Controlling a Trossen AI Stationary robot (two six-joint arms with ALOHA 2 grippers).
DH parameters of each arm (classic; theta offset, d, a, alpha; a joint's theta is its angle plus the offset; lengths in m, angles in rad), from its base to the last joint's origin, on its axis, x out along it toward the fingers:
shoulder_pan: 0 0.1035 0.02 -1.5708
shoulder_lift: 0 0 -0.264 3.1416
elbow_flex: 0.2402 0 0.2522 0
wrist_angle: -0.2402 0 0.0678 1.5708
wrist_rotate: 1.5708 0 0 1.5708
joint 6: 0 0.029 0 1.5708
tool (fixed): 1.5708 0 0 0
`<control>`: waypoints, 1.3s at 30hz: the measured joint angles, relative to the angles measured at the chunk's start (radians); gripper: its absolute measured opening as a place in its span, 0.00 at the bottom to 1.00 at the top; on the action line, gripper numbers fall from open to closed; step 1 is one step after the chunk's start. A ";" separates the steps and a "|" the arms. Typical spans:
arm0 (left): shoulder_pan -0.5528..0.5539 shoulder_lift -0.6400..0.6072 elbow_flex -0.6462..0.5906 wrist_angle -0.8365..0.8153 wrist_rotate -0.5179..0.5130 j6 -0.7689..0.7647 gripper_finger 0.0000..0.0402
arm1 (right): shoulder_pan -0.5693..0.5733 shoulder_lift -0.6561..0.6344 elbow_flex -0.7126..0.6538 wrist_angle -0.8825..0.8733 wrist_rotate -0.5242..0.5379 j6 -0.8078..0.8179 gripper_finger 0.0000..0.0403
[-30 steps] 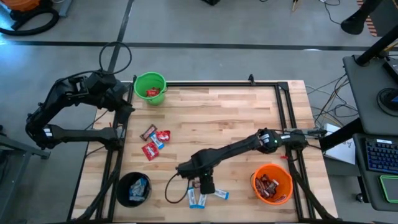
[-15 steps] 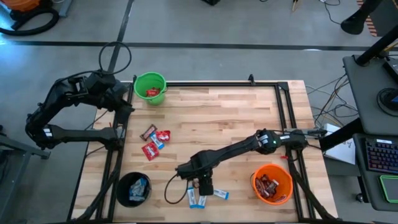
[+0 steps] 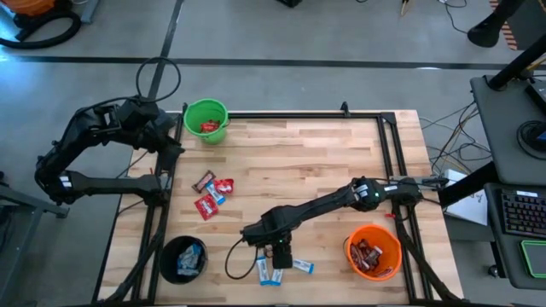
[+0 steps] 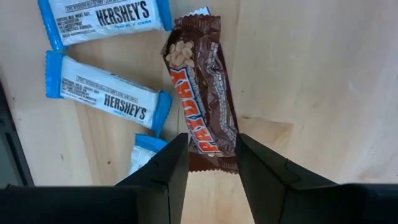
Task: Sort candy
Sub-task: Put the brown chocolate into the orange bucket
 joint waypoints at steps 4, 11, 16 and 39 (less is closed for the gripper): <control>0.000 0.000 0.000 0.000 0.000 0.000 0.28 | 0.000 0.000 -0.003 0.008 0.000 0.007 0.31; 0.000 0.000 0.000 0.000 0.000 0.005 0.28 | 0.002 0.000 -0.025 0.032 -0.026 0.042 0.31; 0.000 0.000 0.000 0.000 0.000 0.005 0.28 | 0.004 0.000 -0.055 0.046 -0.026 0.044 0.31; 0.000 0.000 0.000 0.000 -0.001 0.016 0.28 | 0.004 -0.007 -0.192 0.177 -0.033 0.051 0.23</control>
